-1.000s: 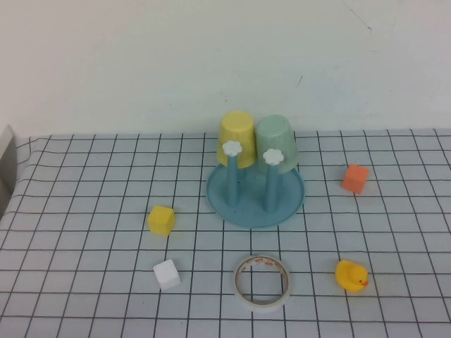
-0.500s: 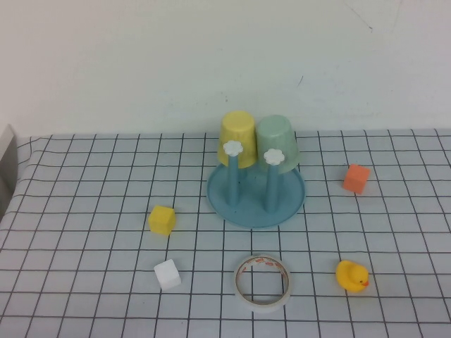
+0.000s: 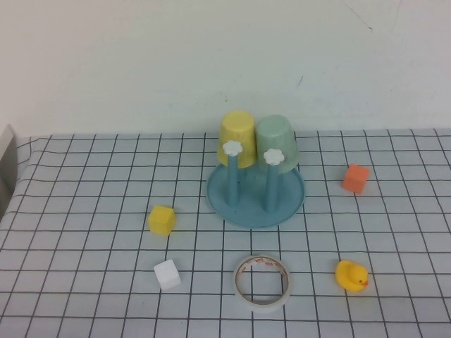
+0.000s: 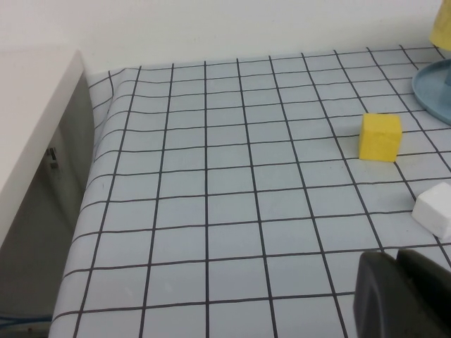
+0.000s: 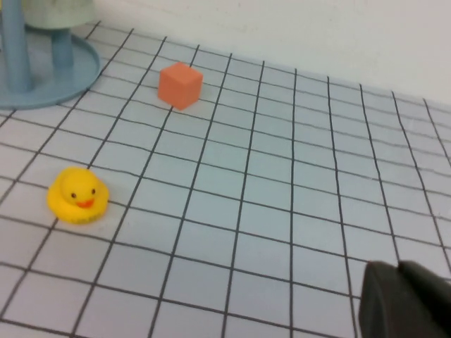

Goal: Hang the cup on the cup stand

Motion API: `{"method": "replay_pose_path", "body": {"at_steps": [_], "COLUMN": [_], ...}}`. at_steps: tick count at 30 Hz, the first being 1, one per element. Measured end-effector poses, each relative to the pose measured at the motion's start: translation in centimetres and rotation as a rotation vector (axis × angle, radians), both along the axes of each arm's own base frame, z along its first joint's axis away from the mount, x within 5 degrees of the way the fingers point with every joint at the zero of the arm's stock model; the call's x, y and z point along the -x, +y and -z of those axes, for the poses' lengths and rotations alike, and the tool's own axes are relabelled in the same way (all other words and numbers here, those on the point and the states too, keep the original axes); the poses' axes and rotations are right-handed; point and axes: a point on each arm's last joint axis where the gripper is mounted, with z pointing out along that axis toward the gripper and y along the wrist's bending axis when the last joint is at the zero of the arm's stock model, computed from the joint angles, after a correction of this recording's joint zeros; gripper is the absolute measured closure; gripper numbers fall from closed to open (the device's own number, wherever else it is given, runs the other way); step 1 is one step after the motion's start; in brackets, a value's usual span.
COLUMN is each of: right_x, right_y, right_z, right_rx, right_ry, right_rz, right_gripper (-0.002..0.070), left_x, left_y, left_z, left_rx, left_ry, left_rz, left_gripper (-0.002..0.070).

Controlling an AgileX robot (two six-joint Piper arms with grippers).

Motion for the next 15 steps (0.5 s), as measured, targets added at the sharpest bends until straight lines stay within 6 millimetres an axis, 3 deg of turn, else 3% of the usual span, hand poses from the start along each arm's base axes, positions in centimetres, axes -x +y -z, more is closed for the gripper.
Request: {"method": "replay_pose_path", "body": {"at_steps": [7,15], "right_x": [0.0,0.02], "right_y": [-0.17,-0.6], "right_z": [0.02,0.03], "right_rx": [-0.137,-0.149], "right_ry": [0.003,0.001], "right_rz": [0.065,0.119], "right_gripper": [0.0678,0.0678], "left_x": [0.0,0.0], "left_y": [0.0,0.0], "left_z": [0.0,0.0], "left_rx": [0.0,0.0], "left_ry": [0.0,0.0], "left_rz": [0.0,0.0], "left_gripper": [0.0676,0.0676]}}
